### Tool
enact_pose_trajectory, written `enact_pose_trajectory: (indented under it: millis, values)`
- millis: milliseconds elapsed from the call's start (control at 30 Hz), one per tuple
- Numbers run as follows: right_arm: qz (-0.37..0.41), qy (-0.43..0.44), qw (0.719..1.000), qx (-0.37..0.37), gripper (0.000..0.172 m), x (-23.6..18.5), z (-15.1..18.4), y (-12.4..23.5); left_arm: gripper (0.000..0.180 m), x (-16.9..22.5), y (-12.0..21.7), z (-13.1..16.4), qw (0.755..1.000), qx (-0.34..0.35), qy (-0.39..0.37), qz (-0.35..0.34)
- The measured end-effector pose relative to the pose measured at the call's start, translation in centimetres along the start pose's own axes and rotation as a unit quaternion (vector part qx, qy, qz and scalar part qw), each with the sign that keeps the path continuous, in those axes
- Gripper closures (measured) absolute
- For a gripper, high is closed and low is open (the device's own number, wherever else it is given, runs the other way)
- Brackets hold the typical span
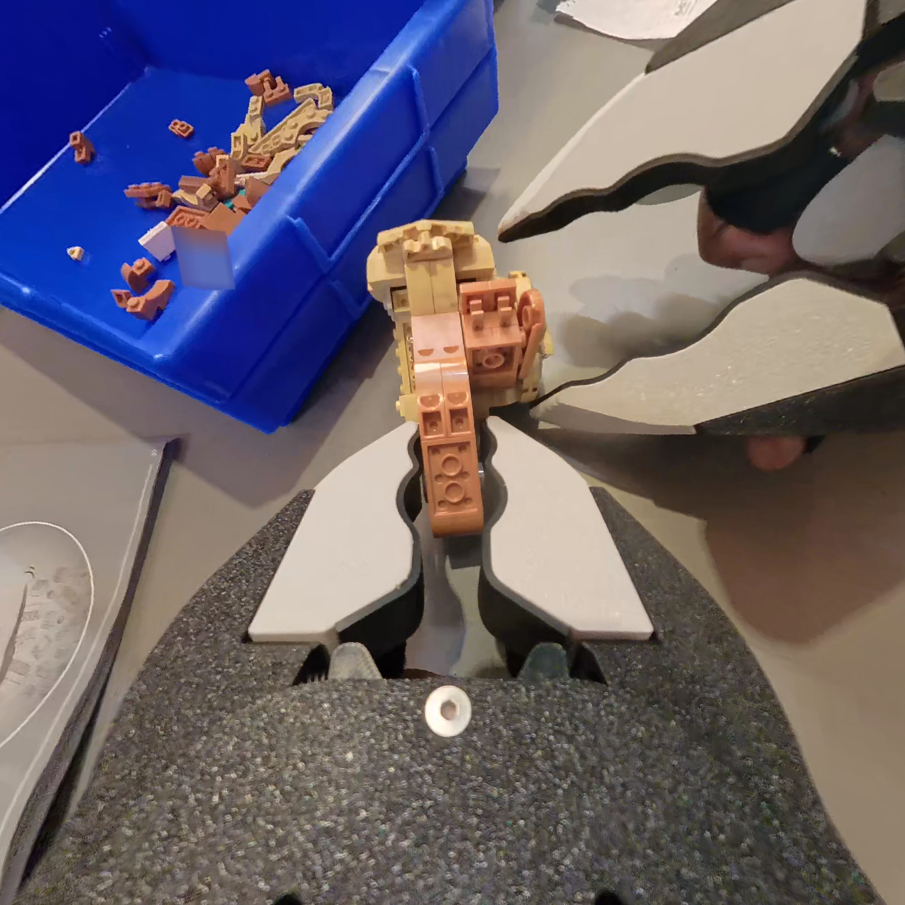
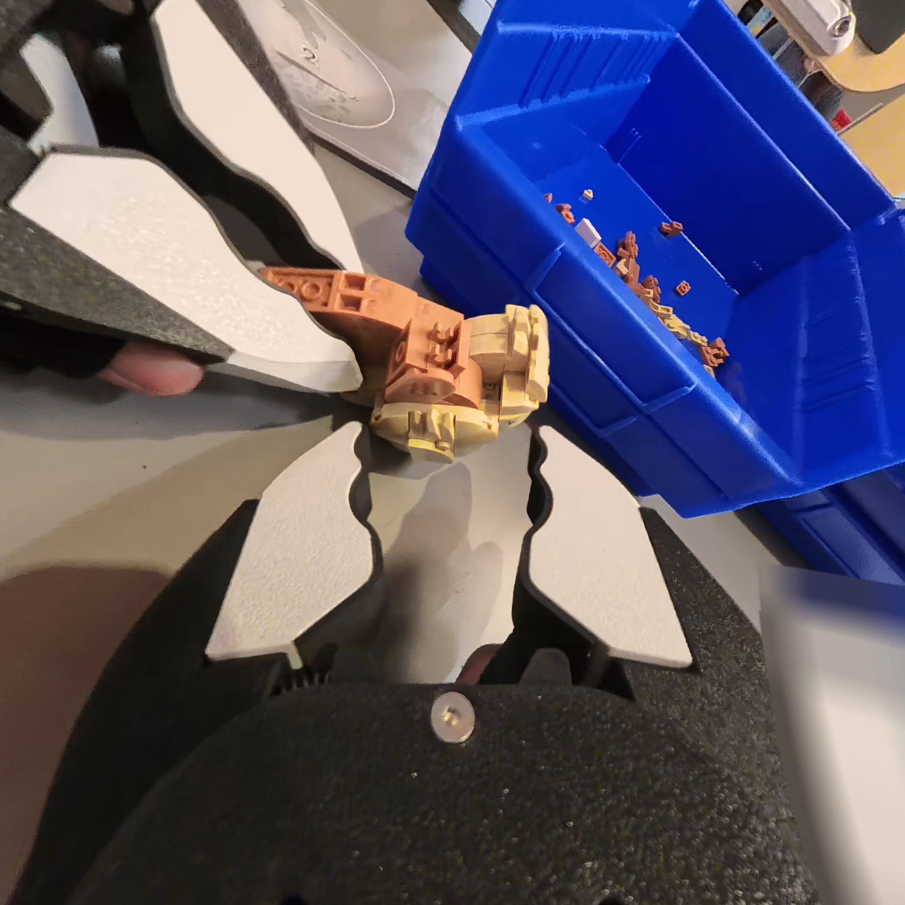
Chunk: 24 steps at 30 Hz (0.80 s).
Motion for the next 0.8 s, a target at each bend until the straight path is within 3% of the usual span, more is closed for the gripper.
enact_pose_trajectory:
  millis: [800]
  values:
    - [0.008,0.015,1.000,0.014,0.121,-0.39,-0.78,-0.63,0.160,-0.52,0.05,0.27,0.998,0.015,0.062,0.017]
Point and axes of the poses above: each gripper's, where its closed fingertips meet, y back along the fingers, z out of its underside, x = y × z across the jaws, the point moved 9 cm from there along y, back along the fingers, and after that the axes turned 11 degrees about -x, right-handed, at the moved point
